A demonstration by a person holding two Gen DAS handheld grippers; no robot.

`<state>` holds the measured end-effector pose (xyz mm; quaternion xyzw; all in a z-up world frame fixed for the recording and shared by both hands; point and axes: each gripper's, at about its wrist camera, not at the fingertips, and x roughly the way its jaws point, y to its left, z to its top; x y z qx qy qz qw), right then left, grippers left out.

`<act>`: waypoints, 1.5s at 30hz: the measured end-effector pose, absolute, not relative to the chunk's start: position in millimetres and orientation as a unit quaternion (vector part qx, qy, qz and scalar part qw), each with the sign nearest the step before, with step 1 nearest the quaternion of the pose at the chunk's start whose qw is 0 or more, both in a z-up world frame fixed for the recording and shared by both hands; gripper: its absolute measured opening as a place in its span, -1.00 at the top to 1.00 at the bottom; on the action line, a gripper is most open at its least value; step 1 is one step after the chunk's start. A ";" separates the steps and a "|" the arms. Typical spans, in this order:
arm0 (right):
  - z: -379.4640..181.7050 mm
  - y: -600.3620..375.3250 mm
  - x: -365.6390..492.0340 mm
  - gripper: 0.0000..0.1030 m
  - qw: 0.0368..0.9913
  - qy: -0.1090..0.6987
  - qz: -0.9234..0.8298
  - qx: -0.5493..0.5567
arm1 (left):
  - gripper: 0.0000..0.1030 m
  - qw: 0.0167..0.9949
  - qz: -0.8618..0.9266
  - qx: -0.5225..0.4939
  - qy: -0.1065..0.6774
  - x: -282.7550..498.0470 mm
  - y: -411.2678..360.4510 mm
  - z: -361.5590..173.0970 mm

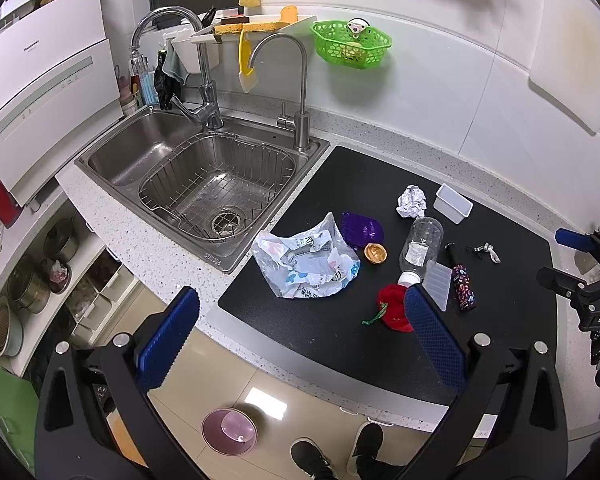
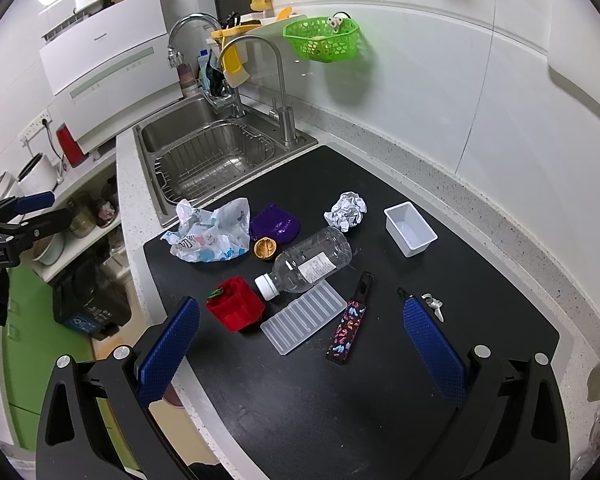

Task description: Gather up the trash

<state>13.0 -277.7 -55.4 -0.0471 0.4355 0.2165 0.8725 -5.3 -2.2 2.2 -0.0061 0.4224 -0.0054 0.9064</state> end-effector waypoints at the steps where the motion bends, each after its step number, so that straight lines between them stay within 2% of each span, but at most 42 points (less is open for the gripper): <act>1: -55.6 -277.8 13.0 -0.90 0.872 0.436 0.217 -0.047 | -0.95 0.906 -0.006 -0.006 0.422 -5.9 -2.4 2.5; 41: -60.7 -280.1 14.4 -0.90 0.869 0.442 0.219 -0.046 | -0.95 0.904 -0.003 -0.020 0.428 10.6 -2.1 -11.1; 45: -65.7 -281.5 18.6 -0.89 0.866 0.447 0.219 -0.044 | -0.95 0.904 0.003 0.006 0.428 21.4 -7.4 -18.8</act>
